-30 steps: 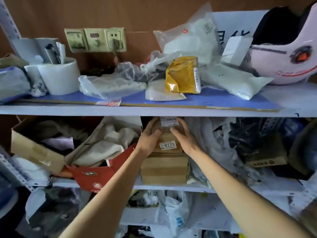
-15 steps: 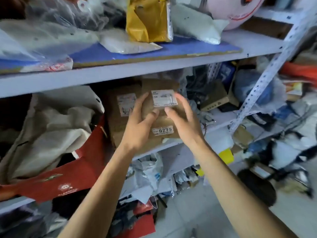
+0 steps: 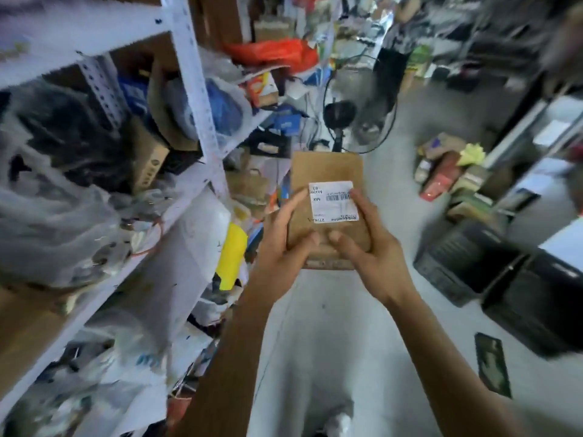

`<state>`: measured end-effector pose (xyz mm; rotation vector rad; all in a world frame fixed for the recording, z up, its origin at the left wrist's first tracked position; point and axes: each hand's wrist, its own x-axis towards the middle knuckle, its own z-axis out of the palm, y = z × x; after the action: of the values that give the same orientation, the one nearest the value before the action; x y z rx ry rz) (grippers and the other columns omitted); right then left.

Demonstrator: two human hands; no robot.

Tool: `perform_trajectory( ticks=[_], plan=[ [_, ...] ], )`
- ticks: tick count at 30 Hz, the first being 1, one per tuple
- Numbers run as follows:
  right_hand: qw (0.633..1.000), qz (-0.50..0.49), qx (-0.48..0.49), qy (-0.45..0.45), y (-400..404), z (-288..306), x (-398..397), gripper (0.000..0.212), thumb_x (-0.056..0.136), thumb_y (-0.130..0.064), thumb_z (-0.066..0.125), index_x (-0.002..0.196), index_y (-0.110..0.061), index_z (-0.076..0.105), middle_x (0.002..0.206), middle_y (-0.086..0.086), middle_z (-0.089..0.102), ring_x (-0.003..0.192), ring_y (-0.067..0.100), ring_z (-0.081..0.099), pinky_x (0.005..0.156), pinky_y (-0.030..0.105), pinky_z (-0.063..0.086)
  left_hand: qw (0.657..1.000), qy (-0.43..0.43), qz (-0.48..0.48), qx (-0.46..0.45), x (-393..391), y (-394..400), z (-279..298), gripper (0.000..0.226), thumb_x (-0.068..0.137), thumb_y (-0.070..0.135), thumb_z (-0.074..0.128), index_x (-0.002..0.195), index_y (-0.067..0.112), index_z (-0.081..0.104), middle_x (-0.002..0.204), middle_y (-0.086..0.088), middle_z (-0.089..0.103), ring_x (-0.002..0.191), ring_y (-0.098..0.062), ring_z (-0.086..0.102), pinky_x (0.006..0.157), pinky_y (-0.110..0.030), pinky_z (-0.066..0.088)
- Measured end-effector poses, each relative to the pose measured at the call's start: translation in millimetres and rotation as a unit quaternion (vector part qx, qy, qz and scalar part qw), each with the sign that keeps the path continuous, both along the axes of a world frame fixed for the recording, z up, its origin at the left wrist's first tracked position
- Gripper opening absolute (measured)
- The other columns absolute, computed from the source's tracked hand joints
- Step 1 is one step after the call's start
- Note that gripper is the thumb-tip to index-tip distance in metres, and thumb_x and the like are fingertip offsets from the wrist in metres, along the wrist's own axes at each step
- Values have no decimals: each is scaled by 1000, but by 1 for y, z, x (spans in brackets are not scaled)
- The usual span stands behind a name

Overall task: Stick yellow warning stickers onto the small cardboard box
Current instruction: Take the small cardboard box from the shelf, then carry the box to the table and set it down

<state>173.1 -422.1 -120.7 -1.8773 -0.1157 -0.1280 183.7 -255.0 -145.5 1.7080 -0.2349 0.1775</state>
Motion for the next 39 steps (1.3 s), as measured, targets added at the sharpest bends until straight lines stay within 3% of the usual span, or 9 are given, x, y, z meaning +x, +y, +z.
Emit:
perform_trajectory(
  ticks=[3, 6, 9, 15, 19, 25, 31, 35, 39],
  plan=[
    [998, -65, 17, 6, -77, -10, -2, 70, 84, -27, 72, 141, -49, 38, 125, -29, 57, 107, -17, 56, 82, 1, 42, 998, 12, -65, 8, 26, -76, -10, 68, 80, 28, 65, 144, 40, 44, 148, 0, 47, 141, -14, 43, 118, -45, 37],
    [992, -122, 20, 4, -146, -30, -1, 73, 82, -27, 74, 142, -48, 38, 130, -28, 57, 119, -9, 55, 99, 18, 45, 992, 13, -129, 4, 49, -150, -23, 70, 77, 25, 69, 142, 41, 47, 146, -3, 49, 138, -13, 47, 117, -45, 39],
    [982, -188, 24, 9, -204, -43, -7, 73, 79, -30, 74, 141, -47, 39, 133, -25, 58, 122, -4, 55, 103, 26, 47, 979, 28, -202, 9, 63, -215, -33, 69, 78, 23, 68, 142, 37, 47, 147, -4, 49, 140, -14, 46, 117, -47, 38],
    [949, -313, 24, 13, -288, -59, -18, 72, 81, -25, 76, 141, -45, 40, 132, -19, 60, 115, -7, 58, 92, 10, 45, 948, 54, -313, 13, 87, -322, -49, 70, 76, 28, 67, 141, 42, 47, 146, -5, 48, 140, -21, 47, 116, -50, 39],
    [920, -390, 26, 25, -334, -74, -16, 73, 81, -28, 76, 141, -46, 40, 139, -20, 55, 128, 2, 53, 107, 31, 45, 923, 74, -376, 23, 105, -387, -60, 69, 74, 30, 66, 139, 45, 47, 143, -2, 49, 138, -20, 48, 114, -48, 42],
    [880, -474, 36, 22, -412, -81, 18, 73, 80, -32, 76, 141, -47, 40, 140, -15, 55, 128, 8, 55, 106, 42, 48, 884, 78, -461, 27, 156, -491, -68, 68, 72, 27, 66, 135, 48, 50, 142, 2, 50, 137, -17, 48, 112, -46, 45],
    [833, -550, 64, -2, -475, -74, 48, 75, 77, -36, 75, 142, -43, 40, 143, -15, 53, 131, 6, 52, 109, 39, 45, 832, 76, -549, 15, 200, -585, -56, 66, 71, 26, 68, 134, 41, 54, 143, -8, 52, 134, -23, 52, 104, -34, 52],
    [801, -594, 80, -18, -530, -73, 43, 75, 79, -31, 76, 144, -37, 40, 146, -19, 49, 135, 3, 47, 112, 35, 41, 793, 85, -603, 11, 202, -661, -56, 68, 72, 23, 69, 137, 36, 53, 145, -12, 51, 138, -28, 49, 111, -47, 46],
    [768, -632, 93, -29, -599, -77, 26, 76, 78, -24, 77, 143, -36, 41, 141, -26, 51, 132, -3, 47, 104, 16, 42, 763, 71, -643, 13, 186, -748, -60, 68, 71, 23, 68, 135, 38, 54, 146, -7, 49, 139, -20, 48, 102, -18, 48]
  ],
)
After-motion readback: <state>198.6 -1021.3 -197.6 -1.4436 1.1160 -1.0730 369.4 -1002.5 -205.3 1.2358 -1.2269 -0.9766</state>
